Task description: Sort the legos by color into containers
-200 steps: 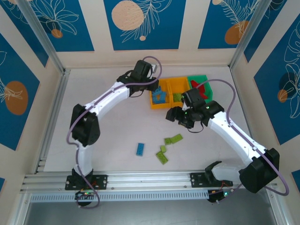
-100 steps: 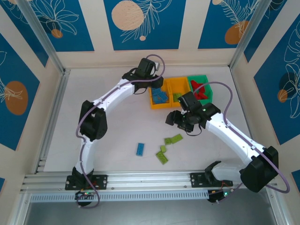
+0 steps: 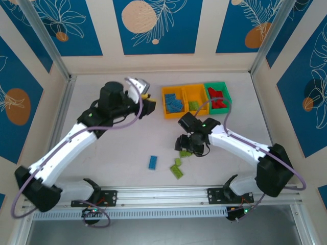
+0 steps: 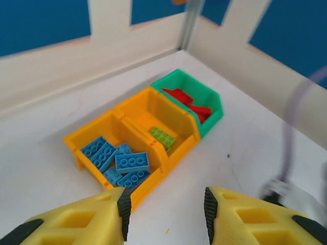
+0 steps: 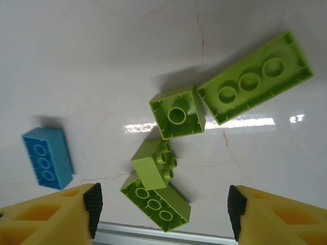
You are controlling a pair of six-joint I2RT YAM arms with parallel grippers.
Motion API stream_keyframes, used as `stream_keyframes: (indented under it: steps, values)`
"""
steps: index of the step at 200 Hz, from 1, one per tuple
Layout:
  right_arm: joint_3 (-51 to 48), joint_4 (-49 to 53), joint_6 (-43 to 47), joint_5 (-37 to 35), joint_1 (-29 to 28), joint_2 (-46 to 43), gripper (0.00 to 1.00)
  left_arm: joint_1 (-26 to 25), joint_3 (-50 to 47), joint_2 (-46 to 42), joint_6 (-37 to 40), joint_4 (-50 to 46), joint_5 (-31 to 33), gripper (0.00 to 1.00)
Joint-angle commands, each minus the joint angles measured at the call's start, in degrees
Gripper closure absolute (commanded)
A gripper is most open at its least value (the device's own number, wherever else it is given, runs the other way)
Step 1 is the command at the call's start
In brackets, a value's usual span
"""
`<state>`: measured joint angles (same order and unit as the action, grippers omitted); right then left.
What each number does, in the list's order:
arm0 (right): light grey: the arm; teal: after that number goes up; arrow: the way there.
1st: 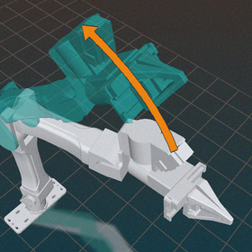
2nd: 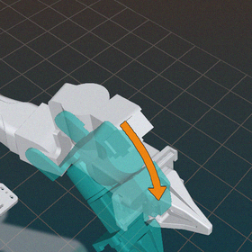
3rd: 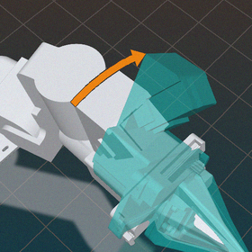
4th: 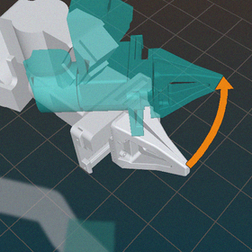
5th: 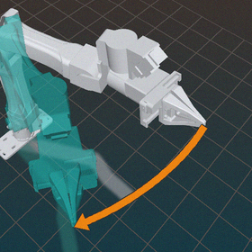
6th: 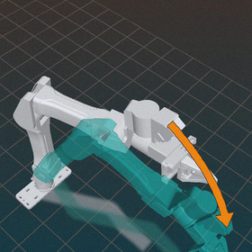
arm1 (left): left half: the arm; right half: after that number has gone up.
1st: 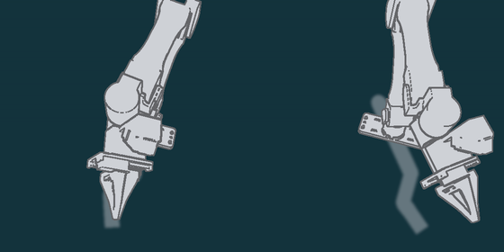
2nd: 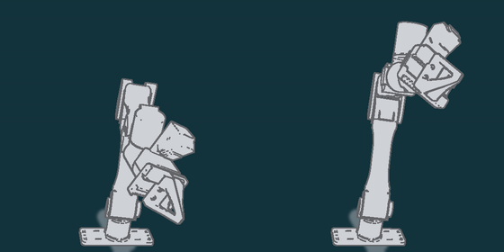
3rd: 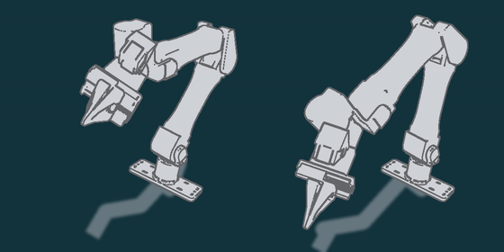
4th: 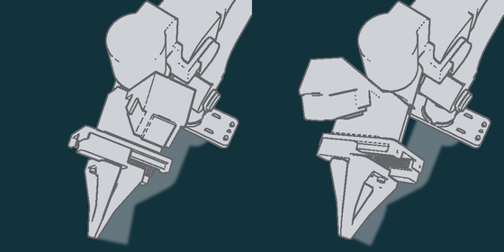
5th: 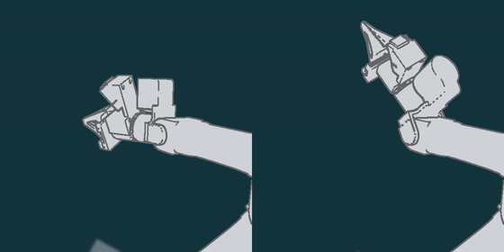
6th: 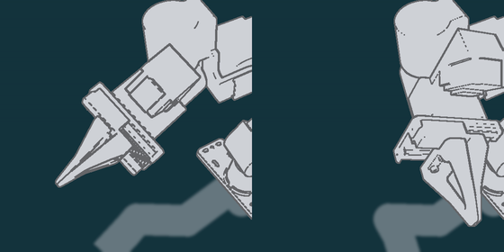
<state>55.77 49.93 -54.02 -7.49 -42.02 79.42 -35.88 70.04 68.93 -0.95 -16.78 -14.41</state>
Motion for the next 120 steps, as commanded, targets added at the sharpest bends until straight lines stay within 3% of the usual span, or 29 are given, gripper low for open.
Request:
stream_keyframes:
  steps: [1, 26, 69, 120]
  values:
    - [0.35, -0.65, -0.15, -1.45, -1.53, 4.29, 0.31, -0.35, -7.90, -4.76, 12.11, -2.65, -7.69, 0.52]
    - [2.33, -1.20, 2.57, -5.17, -2.60, 9.30, 0.34, -0.75, -15.03, -11.24, 22.86, -5.44, -12.82, 0.43]
    - [5.20, -2.53, 5.98, -8.71, -3.93, 16.48, 0.38, -0.75, -18.28, -13.87, 28.37, -11.33, -13.34, 0.33]
    - [6.03, -2.47, 6.87, -9.34, -4.31, 20.39, 0.65, -0.84, -18.97, -13.47, 27.28, -10.23, -13.19, 0.32]
